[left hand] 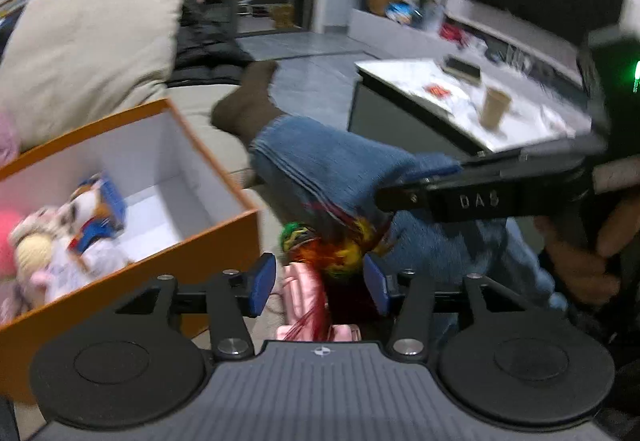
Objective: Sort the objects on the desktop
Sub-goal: 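Open both grippers and move them to the feather toy beside the sofa, then grasp the red-yellow feather toy with the left gripper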
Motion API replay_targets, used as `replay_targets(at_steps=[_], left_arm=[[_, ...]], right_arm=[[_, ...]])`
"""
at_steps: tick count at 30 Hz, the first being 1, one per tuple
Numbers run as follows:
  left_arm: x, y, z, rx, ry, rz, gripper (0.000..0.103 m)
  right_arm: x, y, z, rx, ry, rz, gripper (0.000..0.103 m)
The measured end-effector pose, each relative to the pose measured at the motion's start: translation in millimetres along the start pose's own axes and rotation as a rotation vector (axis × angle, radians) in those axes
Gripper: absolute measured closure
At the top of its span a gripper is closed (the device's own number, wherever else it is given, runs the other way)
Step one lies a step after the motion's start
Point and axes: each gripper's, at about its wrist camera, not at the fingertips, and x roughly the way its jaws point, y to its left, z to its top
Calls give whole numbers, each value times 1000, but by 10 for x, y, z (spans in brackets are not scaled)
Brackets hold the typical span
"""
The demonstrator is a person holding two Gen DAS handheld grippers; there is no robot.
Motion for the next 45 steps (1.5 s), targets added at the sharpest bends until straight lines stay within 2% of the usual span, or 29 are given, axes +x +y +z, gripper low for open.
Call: replay_targets(at_steps=[3,11,13,16,18,20,25,28,35,39,45], left_arm=[[207,-130,9,60,21,13,45],[626,-280,61,185,91,-4,46],[705,-294,54,193,106,-16,54],[830,-272,45,176,141,-30,72],[887,-214,38,141,160,-38,93],[876,-141,29,92,144,-51,100],[608,74,147,-56,67,-63,103],[377,169,217,-111,19,-63,103],[-312,293,221,-173,-106,-29,103],[-602,397,144,-214,-130,17,103],[-751,623,-157,-305,-94,97,103]], right_arm=[[-7,-51,-35,-5,-10,-1,78],[77,-198,-67,42,-19,49,78],[96,-221,-63,46,-21,59,79],[105,-233,-62,49,-27,62,79],[109,-239,-58,46,-32,57,79],[113,-238,-54,40,-32,49,79],[64,-235,-51,49,-37,32,77],[-8,-210,-41,62,-43,38,77],[-181,-58,-56,113,-14,140,75],[-132,89,-145,124,52,172,74],[108,349,-345,120,205,189,74]])
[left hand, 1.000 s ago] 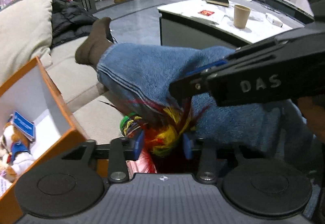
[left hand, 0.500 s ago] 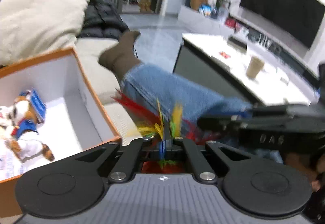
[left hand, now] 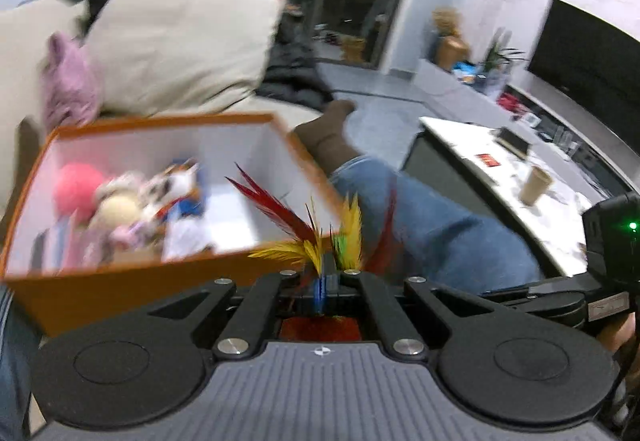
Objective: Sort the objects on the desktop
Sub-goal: 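Grasp the red-yellow feather toy with the left gripper, then lift the feather toy with left gripper while right grasps the pink plastic holder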
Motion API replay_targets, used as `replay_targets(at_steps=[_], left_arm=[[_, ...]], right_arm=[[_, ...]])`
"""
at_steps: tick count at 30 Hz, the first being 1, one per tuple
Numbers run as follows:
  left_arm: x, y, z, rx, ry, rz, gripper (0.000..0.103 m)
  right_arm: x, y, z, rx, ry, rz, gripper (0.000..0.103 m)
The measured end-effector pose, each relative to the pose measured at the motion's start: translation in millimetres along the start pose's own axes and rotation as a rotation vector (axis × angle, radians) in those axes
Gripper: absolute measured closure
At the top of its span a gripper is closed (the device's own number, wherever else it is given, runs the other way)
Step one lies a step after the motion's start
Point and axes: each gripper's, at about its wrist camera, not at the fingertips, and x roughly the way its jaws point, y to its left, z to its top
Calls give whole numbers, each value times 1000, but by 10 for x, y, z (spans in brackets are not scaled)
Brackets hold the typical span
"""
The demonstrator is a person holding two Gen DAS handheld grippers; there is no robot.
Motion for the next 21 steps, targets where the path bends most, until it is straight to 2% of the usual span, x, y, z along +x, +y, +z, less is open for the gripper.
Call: replay_targets(at_steps=[3,8,11,13,16,21], left_arm=[[-57,190,-125,-54,8,34,103],[-59,470,-316,-132,21,66,103],[-34,559,-394,-147,32,88,103],[-12,614,-429,-160,41,93,103],[-3,677,-479,-178,42,94,103],[13,727,-512,-194,37,88,103]], right_arm=[[123,49,-70,-3,50,-47,78],[272,-13,-122,40,92,-107,75],[339,-62,-116,75,102,-106,66],[384,-83,-99,90,103,-114,49],[463,-147,-80,133,114,-101,36],[597,-224,-72,212,148,-37,34]])
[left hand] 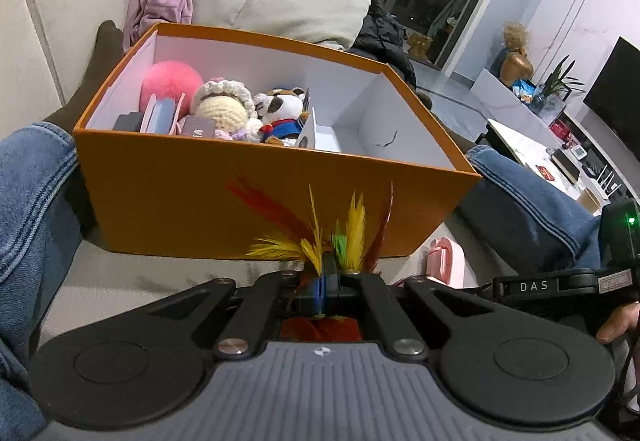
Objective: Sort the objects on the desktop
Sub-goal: 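Lift the feather toy with left gripper while right grasps the pink plastic holder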
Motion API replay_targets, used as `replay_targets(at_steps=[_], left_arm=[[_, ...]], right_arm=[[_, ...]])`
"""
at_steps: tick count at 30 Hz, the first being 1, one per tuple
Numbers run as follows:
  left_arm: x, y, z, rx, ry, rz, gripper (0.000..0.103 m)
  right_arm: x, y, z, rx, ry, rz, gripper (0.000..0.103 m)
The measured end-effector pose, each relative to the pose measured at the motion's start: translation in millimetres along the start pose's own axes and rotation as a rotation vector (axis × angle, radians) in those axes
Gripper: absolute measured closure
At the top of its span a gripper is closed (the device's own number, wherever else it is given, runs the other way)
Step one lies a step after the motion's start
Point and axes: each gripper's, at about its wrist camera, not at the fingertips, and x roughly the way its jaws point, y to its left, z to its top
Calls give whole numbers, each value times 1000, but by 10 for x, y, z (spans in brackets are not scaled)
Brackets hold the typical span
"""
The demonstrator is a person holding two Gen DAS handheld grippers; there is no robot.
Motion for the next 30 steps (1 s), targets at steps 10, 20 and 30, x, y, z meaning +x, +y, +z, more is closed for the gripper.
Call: replay_targets(at_steps=[10,20,30], left_arm=[[11,97,-33,-36,14,4,102],[19,36,-89,-4,28,-11,73],[25,-96,-140,69,18,-11,50]], right_arm=[[-26,303,-49,-128,-27,-54,56],[-144,353,-45,-158,-71,-45,80],[-148,364,-81,-152,-89,-33,81]])
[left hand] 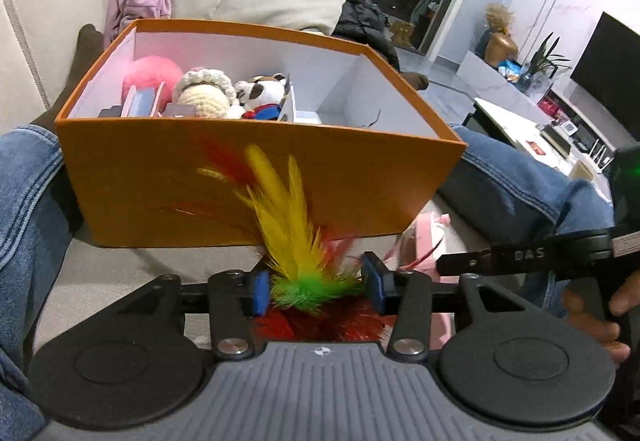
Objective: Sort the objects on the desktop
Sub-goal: 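Lift the feather toy with left gripper while right grasps the pink plastic holder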
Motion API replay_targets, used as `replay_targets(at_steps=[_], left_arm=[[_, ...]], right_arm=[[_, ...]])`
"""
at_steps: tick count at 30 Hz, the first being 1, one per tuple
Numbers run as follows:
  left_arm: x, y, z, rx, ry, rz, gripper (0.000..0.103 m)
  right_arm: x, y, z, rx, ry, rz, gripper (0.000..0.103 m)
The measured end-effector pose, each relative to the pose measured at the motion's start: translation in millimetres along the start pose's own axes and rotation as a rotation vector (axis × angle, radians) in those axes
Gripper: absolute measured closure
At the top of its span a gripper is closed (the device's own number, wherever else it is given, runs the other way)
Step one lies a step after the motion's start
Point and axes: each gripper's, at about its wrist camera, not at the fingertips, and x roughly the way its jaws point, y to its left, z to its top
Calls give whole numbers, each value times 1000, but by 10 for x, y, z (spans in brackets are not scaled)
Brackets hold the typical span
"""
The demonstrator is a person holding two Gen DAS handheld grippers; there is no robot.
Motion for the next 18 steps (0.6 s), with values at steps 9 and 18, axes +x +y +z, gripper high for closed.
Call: replay_targets(at_steps=[9,18], left_arm=[[43,190,3,-88,20,-22,100],[-359,137,108,-120,-75,-84,102]], right_arm=[[-103,36,-33,-14,-35,12,95],[-582,49,-13,-24,-141,-9,97]])
